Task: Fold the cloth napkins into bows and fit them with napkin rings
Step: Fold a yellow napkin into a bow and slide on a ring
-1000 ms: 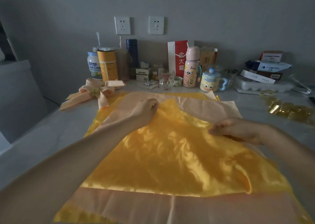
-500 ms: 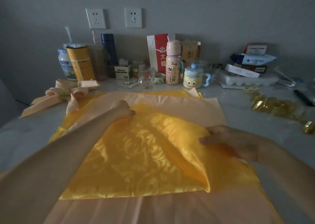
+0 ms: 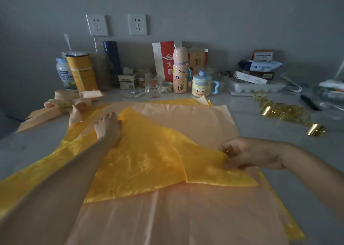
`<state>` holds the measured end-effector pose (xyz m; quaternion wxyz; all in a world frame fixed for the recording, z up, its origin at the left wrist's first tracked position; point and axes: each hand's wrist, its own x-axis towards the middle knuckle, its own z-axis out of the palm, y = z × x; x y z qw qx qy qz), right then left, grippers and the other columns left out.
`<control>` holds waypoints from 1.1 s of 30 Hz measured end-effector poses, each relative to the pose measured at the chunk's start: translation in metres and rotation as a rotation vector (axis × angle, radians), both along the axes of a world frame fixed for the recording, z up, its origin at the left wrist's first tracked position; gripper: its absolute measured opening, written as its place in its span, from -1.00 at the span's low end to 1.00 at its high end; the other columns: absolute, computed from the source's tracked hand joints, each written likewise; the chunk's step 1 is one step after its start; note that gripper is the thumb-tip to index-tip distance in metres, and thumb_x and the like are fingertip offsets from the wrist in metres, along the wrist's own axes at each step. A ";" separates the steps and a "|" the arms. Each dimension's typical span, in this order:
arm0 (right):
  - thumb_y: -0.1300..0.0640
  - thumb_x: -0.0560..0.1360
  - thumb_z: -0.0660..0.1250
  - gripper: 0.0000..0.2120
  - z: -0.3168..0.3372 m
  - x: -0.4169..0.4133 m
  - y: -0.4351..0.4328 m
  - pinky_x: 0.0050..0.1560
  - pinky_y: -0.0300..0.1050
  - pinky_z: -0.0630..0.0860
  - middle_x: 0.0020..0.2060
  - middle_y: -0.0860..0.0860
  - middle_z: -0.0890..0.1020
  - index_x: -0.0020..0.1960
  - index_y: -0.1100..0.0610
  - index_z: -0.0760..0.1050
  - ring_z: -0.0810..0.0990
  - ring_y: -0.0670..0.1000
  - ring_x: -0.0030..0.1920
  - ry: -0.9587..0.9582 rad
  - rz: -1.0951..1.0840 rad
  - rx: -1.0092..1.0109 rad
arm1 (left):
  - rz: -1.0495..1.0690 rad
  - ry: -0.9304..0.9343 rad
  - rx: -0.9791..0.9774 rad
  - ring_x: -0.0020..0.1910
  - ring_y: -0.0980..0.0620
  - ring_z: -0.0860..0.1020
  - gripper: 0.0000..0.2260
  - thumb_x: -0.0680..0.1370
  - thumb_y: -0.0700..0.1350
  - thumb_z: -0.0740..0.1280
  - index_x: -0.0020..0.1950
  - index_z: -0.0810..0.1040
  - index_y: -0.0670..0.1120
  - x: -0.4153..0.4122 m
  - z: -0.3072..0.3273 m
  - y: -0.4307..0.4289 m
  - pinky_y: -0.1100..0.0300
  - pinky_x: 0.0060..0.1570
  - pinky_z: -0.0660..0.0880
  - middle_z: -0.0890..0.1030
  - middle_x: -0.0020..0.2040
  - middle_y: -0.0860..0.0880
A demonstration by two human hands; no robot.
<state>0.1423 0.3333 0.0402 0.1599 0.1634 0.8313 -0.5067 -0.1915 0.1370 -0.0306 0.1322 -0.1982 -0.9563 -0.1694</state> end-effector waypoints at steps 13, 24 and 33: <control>0.33 0.51 0.20 -0.76 0.012 -0.025 -0.006 -0.19 -0.37 0.44 -0.17 -0.11 0.58 0.02 0.07 0.54 0.55 -0.11 -0.16 -0.047 -0.157 0.621 | -0.142 -0.193 0.070 0.08 -0.21 0.51 -0.78 0.59 -0.16 0.16 0.12 0.52 -0.22 -0.006 0.009 -0.002 0.08 -0.10 0.43 0.54 0.11 -0.21; -0.17 0.46 0.33 -0.53 -0.035 -0.175 -0.045 -0.01 -0.06 0.43 0.08 0.10 0.47 0.16 0.15 0.36 0.47 0.10 0.07 0.100 -0.268 0.751 | -0.178 -0.540 0.253 -0.01 -0.14 0.56 -0.70 0.47 -0.03 0.42 0.03 0.60 -0.25 -0.049 0.018 0.000 0.13 -0.13 0.43 0.57 0.00 -0.16; -0.02 0.45 0.41 -0.70 -0.038 -0.201 -0.037 -0.34 -0.16 0.25 -0.35 0.00 0.43 -0.27 0.14 0.39 0.42 -0.03 -0.31 0.143 -0.316 0.558 | -0.218 -0.444 0.166 -0.37 0.03 0.41 -0.63 0.54 0.07 0.32 -0.42 0.40 -0.05 -0.064 0.012 0.000 0.22 -0.46 0.25 0.42 -0.38 0.00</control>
